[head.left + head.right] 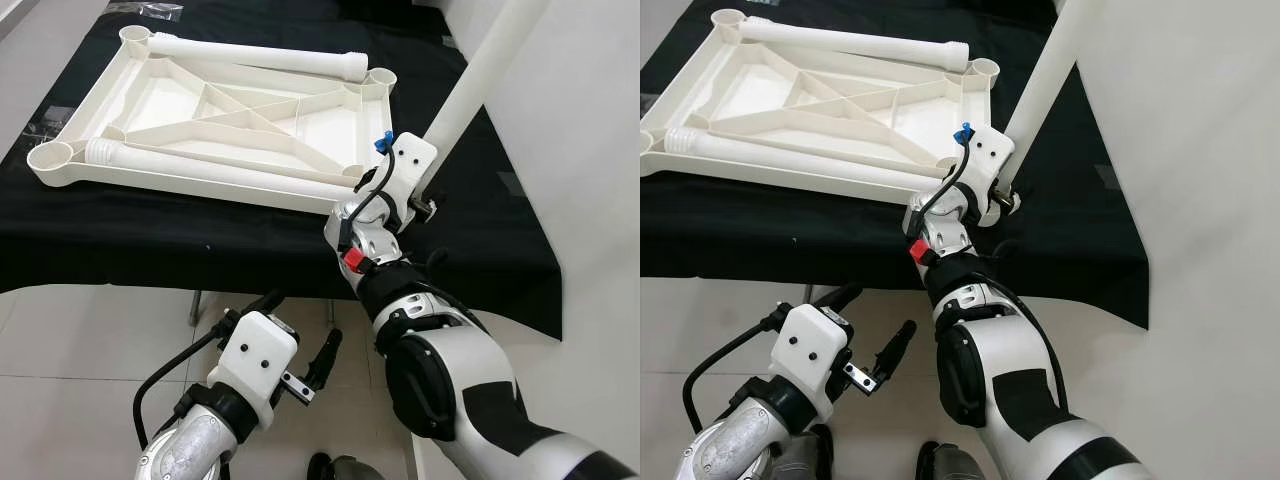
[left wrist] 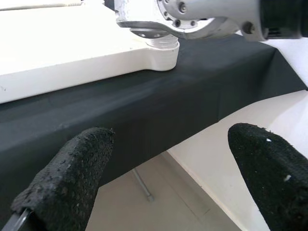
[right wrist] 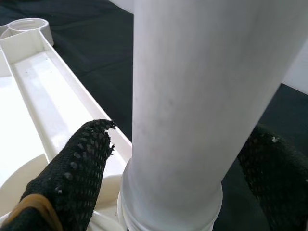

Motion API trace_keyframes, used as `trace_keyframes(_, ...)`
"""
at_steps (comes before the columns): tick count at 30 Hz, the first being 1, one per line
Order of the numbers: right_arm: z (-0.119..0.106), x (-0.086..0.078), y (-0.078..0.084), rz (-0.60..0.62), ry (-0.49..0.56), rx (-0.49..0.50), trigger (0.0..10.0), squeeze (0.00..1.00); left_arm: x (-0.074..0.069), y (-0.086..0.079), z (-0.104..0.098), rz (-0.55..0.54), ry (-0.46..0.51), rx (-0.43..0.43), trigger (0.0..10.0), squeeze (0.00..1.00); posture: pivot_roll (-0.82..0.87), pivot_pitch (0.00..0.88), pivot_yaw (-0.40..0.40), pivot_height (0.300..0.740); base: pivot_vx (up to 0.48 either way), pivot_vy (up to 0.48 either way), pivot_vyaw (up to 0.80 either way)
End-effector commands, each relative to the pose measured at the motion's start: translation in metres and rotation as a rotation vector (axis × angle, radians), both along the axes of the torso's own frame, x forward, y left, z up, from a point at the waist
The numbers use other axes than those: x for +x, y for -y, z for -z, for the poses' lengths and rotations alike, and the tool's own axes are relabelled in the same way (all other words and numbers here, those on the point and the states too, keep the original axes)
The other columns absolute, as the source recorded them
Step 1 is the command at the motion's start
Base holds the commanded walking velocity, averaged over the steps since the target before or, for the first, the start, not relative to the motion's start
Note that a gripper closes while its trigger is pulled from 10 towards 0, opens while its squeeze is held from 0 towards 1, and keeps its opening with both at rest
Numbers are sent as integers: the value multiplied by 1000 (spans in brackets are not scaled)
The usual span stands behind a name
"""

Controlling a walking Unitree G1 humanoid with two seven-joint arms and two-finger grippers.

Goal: Building children table

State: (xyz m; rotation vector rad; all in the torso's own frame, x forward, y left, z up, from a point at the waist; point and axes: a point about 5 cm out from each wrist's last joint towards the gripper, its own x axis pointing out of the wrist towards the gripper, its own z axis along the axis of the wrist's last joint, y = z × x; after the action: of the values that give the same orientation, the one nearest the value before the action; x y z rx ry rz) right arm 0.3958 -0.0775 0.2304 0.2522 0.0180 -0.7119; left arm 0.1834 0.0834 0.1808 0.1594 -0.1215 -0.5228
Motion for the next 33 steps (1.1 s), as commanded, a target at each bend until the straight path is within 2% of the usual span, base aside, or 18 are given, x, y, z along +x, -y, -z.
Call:
trace_keyframes(1, 5, -2, 0, -11, -12, -3, 10000, 0, 0, 0, 5, 11, -16, 11, 10000, 0, 156, 203, -146, 740, 0, 0, 0)
trace_keyframes(13, 15, -8, -1, -86, -15, -7, 10000, 0, 2, -1, 10, 2, -22, 15, 10000, 0, 152, 191, -142, 740, 0, 0, 0)
trace_keyframes(33, 19, -20, -5, -163, -30, -16, 10000, 0, 4, -3, 14, -2, -24, 16, 10000, 0, 146, 185, -142, 740, 0, 0, 0)
